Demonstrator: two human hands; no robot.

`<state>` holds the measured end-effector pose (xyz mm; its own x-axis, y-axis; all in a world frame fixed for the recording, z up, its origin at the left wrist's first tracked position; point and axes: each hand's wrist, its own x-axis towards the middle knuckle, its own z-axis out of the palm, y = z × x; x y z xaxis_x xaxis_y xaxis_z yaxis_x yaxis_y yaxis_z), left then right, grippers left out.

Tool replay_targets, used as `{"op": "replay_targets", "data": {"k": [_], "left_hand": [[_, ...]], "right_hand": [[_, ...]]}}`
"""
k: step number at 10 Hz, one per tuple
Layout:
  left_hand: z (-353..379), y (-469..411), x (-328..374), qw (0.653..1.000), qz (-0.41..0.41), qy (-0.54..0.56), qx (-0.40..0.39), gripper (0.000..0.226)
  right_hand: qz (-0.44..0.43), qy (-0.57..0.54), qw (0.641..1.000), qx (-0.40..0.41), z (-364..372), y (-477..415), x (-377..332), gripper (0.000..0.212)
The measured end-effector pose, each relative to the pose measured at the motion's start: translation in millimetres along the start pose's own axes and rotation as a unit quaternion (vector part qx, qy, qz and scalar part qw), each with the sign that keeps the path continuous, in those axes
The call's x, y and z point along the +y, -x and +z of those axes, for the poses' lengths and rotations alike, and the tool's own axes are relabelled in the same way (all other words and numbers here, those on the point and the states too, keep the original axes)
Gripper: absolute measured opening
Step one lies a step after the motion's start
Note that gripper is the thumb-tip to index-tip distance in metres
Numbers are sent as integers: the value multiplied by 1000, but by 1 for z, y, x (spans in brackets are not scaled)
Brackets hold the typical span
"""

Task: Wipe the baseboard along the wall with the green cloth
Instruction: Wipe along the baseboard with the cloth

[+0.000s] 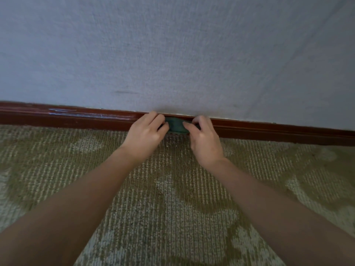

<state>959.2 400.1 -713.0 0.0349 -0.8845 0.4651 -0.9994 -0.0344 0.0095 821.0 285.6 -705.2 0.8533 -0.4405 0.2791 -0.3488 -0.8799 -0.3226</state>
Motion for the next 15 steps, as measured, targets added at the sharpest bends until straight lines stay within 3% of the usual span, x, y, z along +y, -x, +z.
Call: {"op": "replay_targets", "data": {"k": [1, 4, 6, 7, 9, 11, 12, 13, 14, 15], "left_hand": [[-5, 12, -10, 1000, -1, -22, -17, 20], [17, -3, 19, 999, 43, -4, 8, 9], [7, 11, -2, 999, 21, -12, -45, 25], [-5, 26, -23, 999, 18, -31, -25, 17], [-2, 13, -19, 997, 68, -48, -5, 10], [-5, 26, -29, 998, 49, -42, -28, 14], [-13, 34, -42, 997, 43, -42, -41, 15], [-15, 27, -38, 996, 52, -46, -54, 14], [-13, 17, -23, 997, 28, -21, -62, 11], [-22, 23, -14, 997, 22, -9, -72, 24]], "right_hand": [[-8, -1, 999, -37, 7, -8, -14, 39], [77, -19, 996, -29, -6, 18, 17, 27], [35, -11, 998, -59, 8, 3, 2, 27], [55, -55, 995, -56, 23, -10, -18, 37], [31, -17, 998, -60, 17, -8, -3, 51], [58, -24, 997, -43, 25, -16, -20, 28], [0, -20, 999, -45, 28, -24, -35, 19], [-45, -26, 997, -48, 22, -21, -24, 27], [-48, -32, 998, -23, 18, -14, -15, 31], [-66, -46, 997, -6, 17, 0, -18, 29]]}}
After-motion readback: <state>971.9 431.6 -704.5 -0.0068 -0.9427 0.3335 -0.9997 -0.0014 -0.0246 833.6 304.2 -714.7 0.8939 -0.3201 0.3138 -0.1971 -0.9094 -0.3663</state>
